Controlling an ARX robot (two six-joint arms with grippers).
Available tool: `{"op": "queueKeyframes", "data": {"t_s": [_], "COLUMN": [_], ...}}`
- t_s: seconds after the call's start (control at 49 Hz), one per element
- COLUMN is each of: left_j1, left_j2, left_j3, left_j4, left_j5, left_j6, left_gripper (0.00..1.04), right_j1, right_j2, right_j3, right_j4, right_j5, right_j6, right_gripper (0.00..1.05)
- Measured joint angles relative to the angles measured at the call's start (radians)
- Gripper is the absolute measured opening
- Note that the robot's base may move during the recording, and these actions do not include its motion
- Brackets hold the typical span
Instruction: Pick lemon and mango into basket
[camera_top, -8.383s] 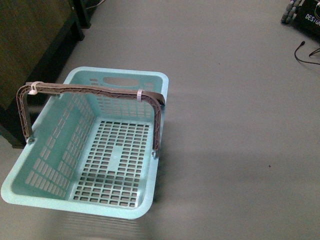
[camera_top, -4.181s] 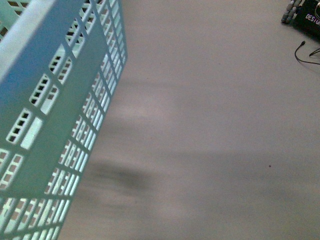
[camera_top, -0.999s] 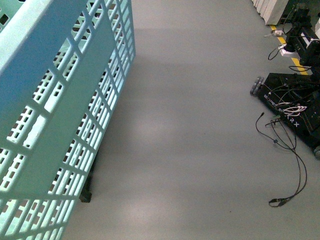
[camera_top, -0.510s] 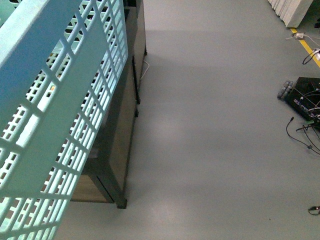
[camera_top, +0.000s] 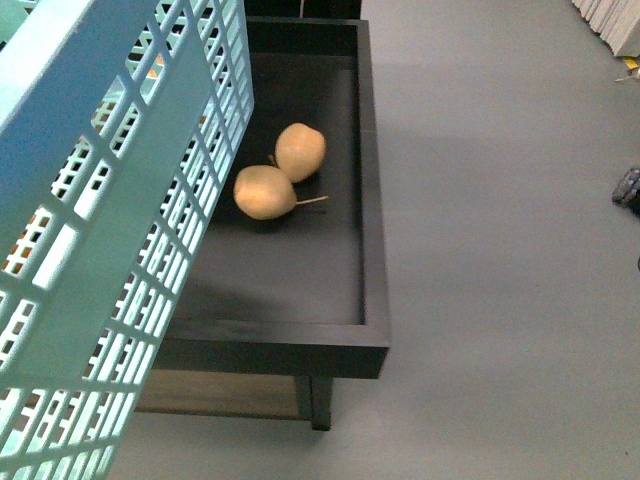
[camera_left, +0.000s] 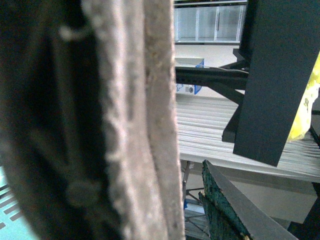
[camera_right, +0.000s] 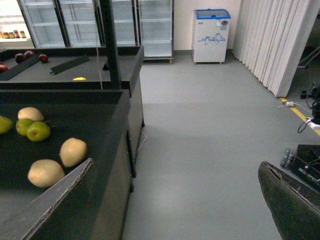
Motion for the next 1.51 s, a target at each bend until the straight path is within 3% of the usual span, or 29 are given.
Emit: {"op": "queueKeyframes", "data": {"t_s": [1.509], "left_j1": [0.001], "left_j2": [0.001], "left_j3": [0.002], "left_j4": [0.000], "left_j5": [0.000], "left_j6": [-0.001], "left_gripper": [0.30], "right_j1": [0.000], "right_j2": [0.001], "right_j3": [0.000], "right_j4": [0.000], "right_j5": [0.001], "right_j6": [0.000], "right_gripper": [0.96]}}
